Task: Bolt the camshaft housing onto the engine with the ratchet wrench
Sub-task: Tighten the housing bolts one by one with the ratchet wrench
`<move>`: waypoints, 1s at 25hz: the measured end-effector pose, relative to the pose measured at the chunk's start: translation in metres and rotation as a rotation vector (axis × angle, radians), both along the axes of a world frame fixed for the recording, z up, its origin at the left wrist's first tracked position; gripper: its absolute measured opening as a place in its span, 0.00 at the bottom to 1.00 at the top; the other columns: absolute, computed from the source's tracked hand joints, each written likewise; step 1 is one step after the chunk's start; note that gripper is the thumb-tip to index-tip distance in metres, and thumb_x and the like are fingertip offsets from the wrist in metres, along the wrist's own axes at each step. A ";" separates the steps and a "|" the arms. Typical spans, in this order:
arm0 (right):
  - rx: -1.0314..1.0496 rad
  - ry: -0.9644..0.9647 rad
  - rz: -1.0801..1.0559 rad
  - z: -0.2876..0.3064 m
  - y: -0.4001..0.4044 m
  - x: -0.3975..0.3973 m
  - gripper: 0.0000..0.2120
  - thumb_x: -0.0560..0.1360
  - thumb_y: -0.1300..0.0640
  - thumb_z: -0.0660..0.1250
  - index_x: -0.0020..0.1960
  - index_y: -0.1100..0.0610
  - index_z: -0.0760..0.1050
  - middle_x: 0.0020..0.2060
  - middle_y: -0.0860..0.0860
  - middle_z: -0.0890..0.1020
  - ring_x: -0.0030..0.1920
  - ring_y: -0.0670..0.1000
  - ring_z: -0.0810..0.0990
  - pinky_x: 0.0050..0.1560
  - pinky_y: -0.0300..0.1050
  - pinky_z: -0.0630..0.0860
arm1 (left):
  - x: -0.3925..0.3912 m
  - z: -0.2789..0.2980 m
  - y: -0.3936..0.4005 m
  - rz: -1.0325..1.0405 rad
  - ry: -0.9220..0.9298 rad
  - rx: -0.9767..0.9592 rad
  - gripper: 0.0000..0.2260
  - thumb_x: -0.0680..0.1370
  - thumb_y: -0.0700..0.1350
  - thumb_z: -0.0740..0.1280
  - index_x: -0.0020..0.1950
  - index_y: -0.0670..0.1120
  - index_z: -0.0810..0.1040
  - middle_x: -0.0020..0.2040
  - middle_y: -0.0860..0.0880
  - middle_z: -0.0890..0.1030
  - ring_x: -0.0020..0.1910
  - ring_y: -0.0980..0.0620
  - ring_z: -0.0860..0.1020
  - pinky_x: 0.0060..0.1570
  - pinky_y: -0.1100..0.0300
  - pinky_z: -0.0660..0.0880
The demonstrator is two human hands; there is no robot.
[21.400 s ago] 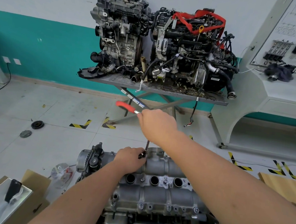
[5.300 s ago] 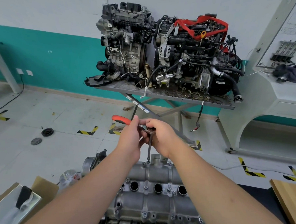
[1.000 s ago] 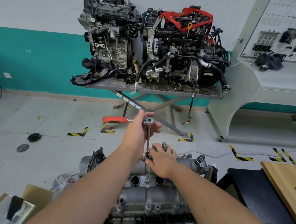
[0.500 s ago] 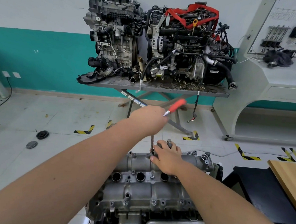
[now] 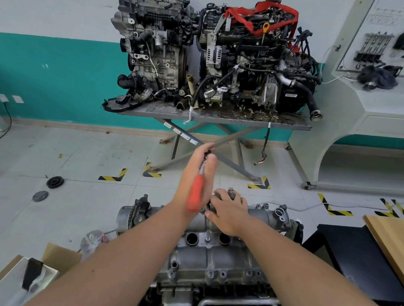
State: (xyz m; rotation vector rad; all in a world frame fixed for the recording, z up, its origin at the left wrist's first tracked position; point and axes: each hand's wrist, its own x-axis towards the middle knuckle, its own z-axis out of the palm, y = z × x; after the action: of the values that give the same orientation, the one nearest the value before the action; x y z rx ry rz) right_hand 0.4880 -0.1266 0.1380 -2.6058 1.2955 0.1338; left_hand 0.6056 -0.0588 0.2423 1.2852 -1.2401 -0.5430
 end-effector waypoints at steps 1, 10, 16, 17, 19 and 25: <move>-0.001 0.002 0.002 0.000 -0.001 0.000 0.22 0.80 0.36 0.54 0.69 0.46 0.65 0.74 0.44 0.56 0.72 0.65 0.55 0.71 0.61 0.53 | -0.002 0.005 -0.003 -0.010 0.308 0.086 0.15 0.84 0.58 0.53 0.63 0.56 0.75 0.57 0.54 0.82 0.59 0.52 0.79 0.53 0.59 0.75; 0.004 -0.006 0.007 0.001 -0.001 0.000 0.21 0.80 0.37 0.55 0.68 0.45 0.65 0.74 0.45 0.56 0.72 0.66 0.54 0.71 0.61 0.53 | 0.029 0.044 -0.016 -0.033 0.460 0.622 0.10 0.81 0.51 0.57 0.47 0.46 0.73 0.33 0.48 0.83 0.39 0.50 0.86 0.49 0.50 0.75; 0.000 -0.006 0.012 0.002 0.000 0.000 0.21 0.80 0.36 0.54 0.68 0.46 0.66 0.73 0.44 0.57 0.72 0.65 0.55 0.70 0.61 0.55 | 0.020 0.071 -0.016 -0.076 -0.380 0.596 0.14 0.83 0.50 0.57 0.43 0.45 0.74 0.40 0.46 0.85 0.29 0.59 0.80 0.34 0.59 0.70; 0.004 -0.004 0.015 0.001 0.000 0.000 0.22 0.80 0.36 0.54 0.69 0.46 0.66 0.73 0.44 0.57 0.72 0.65 0.55 0.70 0.61 0.55 | 0.019 0.076 -0.017 -0.074 -0.535 0.577 0.14 0.83 0.50 0.57 0.42 0.46 0.74 0.40 0.48 0.84 0.30 0.57 0.79 0.32 0.59 0.70; 0.008 0.002 0.014 0.001 0.000 -0.001 0.22 0.80 0.36 0.54 0.70 0.45 0.65 0.74 0.45 0.57 0.72 0.65 0.55 0.70 0.62 0.54 | 0.016 0.082 -0.018 -0.099 -0.855 0.554 0.13 0.83 0.51 0.57 0.42 0.48 0.72 0.39 0.50 0.81 0.34 0.54 0.77 0.32 0.58 0.71; -0.057 -0.029 0.020 0.003 0.005 0.000 0.22 0.80 0.37 0.56 0.68 0.48 0.67 0.70 0.49 0.62 0.69 0.63 0.61 0.67 0.59 0.60 | 0.009 0.035 0.003 0.065 -1.304 -0.028 0.16 0.80 0.57 0.62 0.40 0.47 0.77 0.41 0.51 0.72 0.45 0.46 0.73 0.42 0.55 0.63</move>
State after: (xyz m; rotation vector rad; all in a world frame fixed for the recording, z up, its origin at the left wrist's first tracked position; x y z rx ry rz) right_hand 0.4877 -0.1218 0.1413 -2.6587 1.2821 0.0633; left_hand 0.6150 -0.0559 0.2773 1.6819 -2.2003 0.4991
